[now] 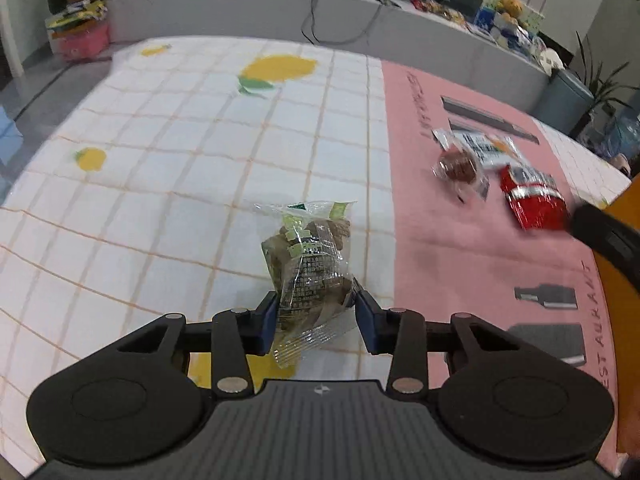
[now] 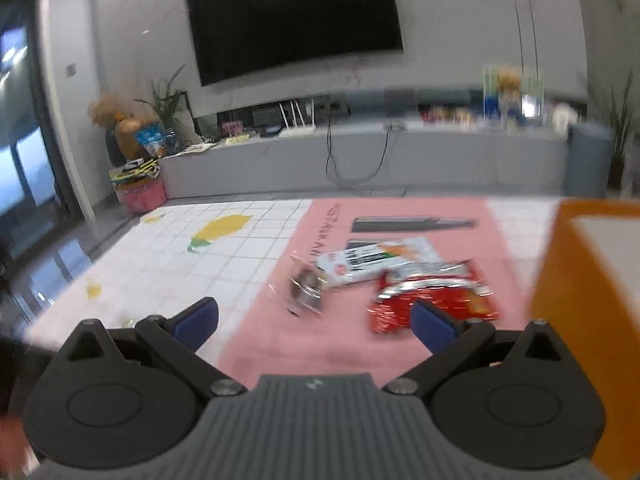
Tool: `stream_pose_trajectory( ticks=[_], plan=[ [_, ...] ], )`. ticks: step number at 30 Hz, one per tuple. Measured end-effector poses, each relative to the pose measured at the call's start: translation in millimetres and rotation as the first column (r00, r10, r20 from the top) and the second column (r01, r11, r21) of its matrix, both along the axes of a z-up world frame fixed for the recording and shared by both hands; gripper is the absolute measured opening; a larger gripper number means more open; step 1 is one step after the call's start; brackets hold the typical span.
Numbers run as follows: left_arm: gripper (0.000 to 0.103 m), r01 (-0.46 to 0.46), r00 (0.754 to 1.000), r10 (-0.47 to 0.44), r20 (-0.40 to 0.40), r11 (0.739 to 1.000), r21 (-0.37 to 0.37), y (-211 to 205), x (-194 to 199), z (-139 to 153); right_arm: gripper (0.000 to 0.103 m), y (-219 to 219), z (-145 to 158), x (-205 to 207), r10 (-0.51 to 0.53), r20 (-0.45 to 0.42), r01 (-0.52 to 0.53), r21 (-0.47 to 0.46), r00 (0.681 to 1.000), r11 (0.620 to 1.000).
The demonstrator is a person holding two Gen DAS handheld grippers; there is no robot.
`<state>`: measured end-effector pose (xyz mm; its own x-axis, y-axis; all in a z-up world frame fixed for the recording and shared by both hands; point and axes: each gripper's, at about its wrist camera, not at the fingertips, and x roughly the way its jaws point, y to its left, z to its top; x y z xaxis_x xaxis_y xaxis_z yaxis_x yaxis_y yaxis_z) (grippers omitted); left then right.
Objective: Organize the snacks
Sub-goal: 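Grasp the clear bag of dark snacks with the left gripper while the right grasps the wrapped cake, then lower the wrapped cake into the orange box and open the right gripper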
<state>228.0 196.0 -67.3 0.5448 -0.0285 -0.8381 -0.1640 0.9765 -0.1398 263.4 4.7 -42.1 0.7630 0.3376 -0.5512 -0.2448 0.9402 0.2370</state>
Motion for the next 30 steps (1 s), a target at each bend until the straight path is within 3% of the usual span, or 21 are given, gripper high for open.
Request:
stream_pose_trajectory(
  ticks=[4,7,10,14,15,16,21,30],
  plan=[
    [0.046,-0.01,0.999,0.009,0.049,1.0,0.006,9,-3,14,0.089,22,-24,56,-0.043,-0.116,0.054,0.095,0.992,0.994],
    [0.046,-0.005,0.998,0.004,0.067,1.0,0.02,10,-3,17,0.087,32,-41,86,-0.134,-0.202,0.156,0.099,0.97,0.983],
    [0.045,0.003,0.999,-0.004,0.053,1.0,0.017,9,-2,14,0.078,40,-53,101,-0.19,-0.235,0.21,0.065,0.953,0.975],
    [0.045,0.014,0.998,-0.014,0.056,1.0,0.005,10,-5,15,0.067,56,-55,99,-0.177,-0.2,0.177,-0.02,0.964,0.984],
    [0.045,0.012,0.998,-0.012,0.057,1.0,0.004,10,-6,15,0.05,57,-55,98,-0.171,-0.2,0.17,-0.026,0.965,0.985],
    [0.045,0.01,0.998,-0.01,0.057,1.0,0.002,11,-6,15,0.045,57,-53,97,-0.162,-0.205,0.16,-0.025,0.965,0.987],
    [0.044,0.002,0.997,-0.001,0.08,1.0,-0.008,10,-12,21,0.042,43,-40,85,-0.146,-0.149,0.141,-0.038,0.978,0.989],
    [0.044,0.039,0.984,-0.032,0.178,0.999,-0.033,-18,-49,49,0.041,11,9,17,-0.008,-0.012,0.007,-0.035,1.0,0.999]
  ],
)
